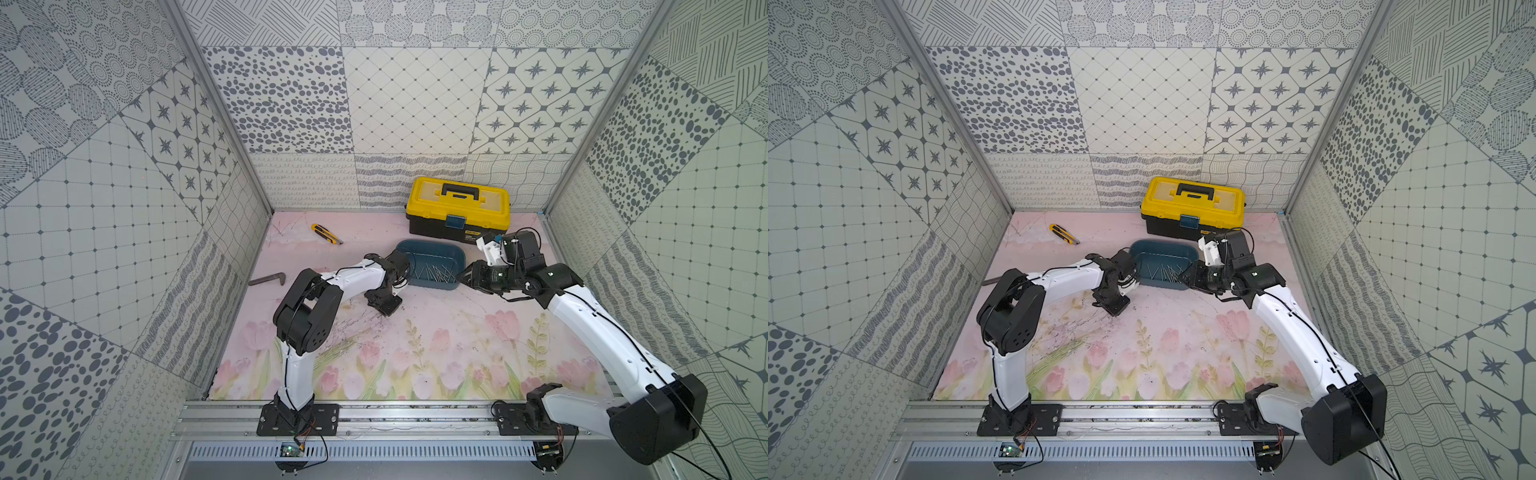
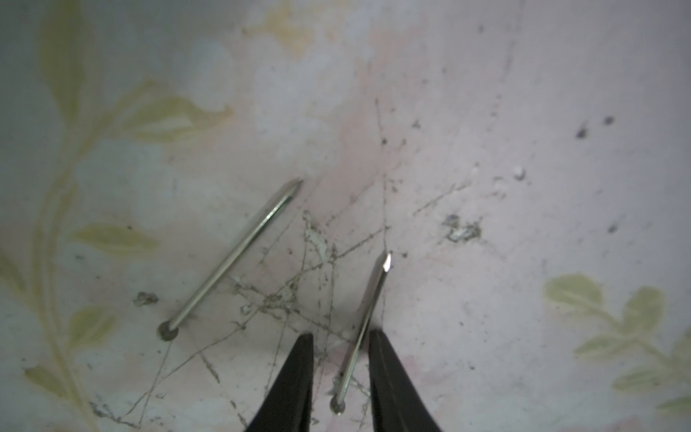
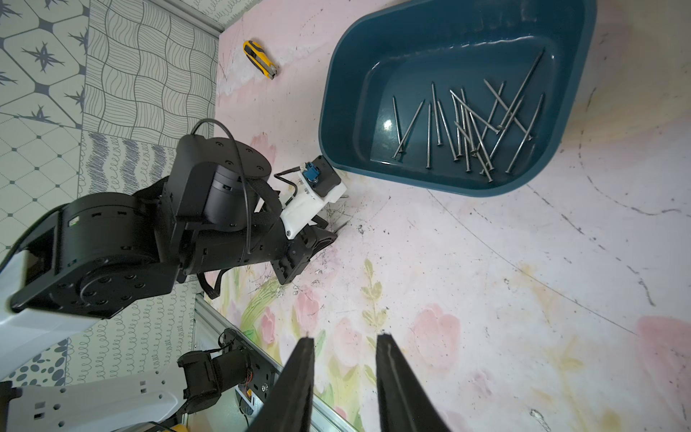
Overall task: Put the nails on the desktop into the storage box
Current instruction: Pick up the nail from the center of the board.
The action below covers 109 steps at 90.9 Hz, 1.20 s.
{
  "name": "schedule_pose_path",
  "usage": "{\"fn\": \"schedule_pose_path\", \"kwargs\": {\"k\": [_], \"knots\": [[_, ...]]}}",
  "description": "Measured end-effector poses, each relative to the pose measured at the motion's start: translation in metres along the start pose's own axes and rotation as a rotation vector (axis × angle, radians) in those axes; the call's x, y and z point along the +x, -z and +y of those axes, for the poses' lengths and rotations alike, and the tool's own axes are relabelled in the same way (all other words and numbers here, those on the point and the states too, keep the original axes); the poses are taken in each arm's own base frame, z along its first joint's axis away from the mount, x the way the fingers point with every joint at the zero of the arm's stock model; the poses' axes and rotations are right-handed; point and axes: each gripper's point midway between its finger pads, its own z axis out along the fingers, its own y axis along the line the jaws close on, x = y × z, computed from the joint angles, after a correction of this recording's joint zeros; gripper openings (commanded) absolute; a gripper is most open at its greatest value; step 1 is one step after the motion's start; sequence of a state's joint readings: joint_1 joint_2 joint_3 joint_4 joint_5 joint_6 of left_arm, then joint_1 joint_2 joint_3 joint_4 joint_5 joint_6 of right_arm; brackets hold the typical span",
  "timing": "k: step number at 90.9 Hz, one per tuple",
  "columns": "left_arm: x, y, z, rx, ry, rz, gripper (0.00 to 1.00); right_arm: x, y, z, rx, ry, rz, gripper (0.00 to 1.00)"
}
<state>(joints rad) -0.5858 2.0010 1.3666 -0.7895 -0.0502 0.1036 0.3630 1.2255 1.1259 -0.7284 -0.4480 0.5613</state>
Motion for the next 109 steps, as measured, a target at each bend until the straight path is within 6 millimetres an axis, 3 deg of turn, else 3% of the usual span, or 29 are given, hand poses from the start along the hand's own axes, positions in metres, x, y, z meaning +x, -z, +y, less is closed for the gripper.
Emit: {"fn": "schedule_pose_path", "kwargs": {"k": [7, 22, 38, 62, 68, 109], "knots": [[0.003, -0.003, -0.002, 0.0, -0.003, 0.007, 0.0, 0.0, -0.001, -0.001, 0.002, -0.002, 0.004, 0.34], [0.004, -0.005, -0.004, -0.022, -0.022, 0.011, 0.0, 0.0, -0.002, -0.001, 0.003, -0.003, 0.003, 0.42], [0.004, -0.003, -0.005, -0.033, -0.013, 0.011, 0.0, 0.0, -0.002, 0.001, -0.008, 0.001, 0.004, 0.64], [0.007, 0.013, -0.004, 0.049, 0.101, -0.013, 0.0, -0.001, -0.005, 0.007, -0.045, 0.001, 0.016, 0.87], [0.009, 0.022, -0.007, 0.09, 0.144, -0.026, 0.0, -0.001, -0.007, 0.008, -0.052, -0.006, 0.019, 0.96], [-0.011, 0.108, -0.028, 0.373, 0.374, -0.251, 0.0, -0.016, -0.02, 0.034, -0.214, -0.034, 0.018, 0.97]]}}
